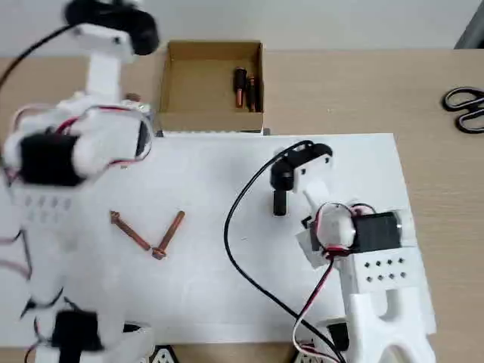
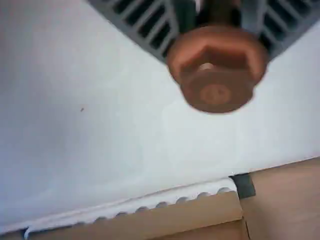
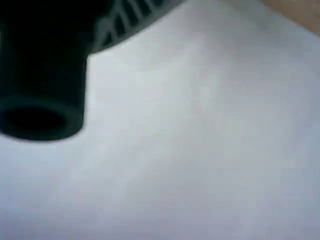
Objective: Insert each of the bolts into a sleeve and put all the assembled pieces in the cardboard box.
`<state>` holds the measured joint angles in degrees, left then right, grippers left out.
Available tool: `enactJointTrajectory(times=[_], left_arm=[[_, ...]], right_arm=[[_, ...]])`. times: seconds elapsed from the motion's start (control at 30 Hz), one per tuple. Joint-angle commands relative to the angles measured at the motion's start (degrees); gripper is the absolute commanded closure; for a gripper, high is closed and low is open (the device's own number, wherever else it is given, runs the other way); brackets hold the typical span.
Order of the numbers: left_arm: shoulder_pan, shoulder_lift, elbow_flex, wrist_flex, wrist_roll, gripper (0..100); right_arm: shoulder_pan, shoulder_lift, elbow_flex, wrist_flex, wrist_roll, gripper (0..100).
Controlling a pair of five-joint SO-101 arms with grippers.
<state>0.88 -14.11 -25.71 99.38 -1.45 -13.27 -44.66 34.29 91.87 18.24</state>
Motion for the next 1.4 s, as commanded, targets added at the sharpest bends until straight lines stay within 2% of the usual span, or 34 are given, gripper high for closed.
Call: enactJointTrajectory(times=[0.0,0.23,0.4,0.73,0.93,1.1,1.37], left_arm=[[-0.8,-8.5,7.0,1.1,2.7,94],[-0.8,-18.5,20.4,1.0,3.5,94],[-0.7,-19.9,26.3,1.0,9.9,97],[-0.8,-19.3,27.5,1.0,10.3,99],[-1.1,-8.7,31.1,0.7,2.5,99],[-0.7,3.0,28.7,-3.6,1.8,99],[0.2,23.1,16.9,-2.2,0.7,99]], right_arm=[[-5.6,-0.7,-2.8,-3.8,-5.5,99.1],[-12.1,-0.7,-2.2,-13.0,-6.5,99.1],[-16.6,-1.2,3.1,-16.9,-8.1,99.1],[-16.5,-0.9,3.5,-16.4,-8.9,99.4],[-7.3,-0.7,6.2,-17.2,-7.6,99.1],[0.7,-1.0,11.2,-18.4,-2.3,99.4],[7.6,-1.2,12.0,-18.0,-2.0,99.5]])
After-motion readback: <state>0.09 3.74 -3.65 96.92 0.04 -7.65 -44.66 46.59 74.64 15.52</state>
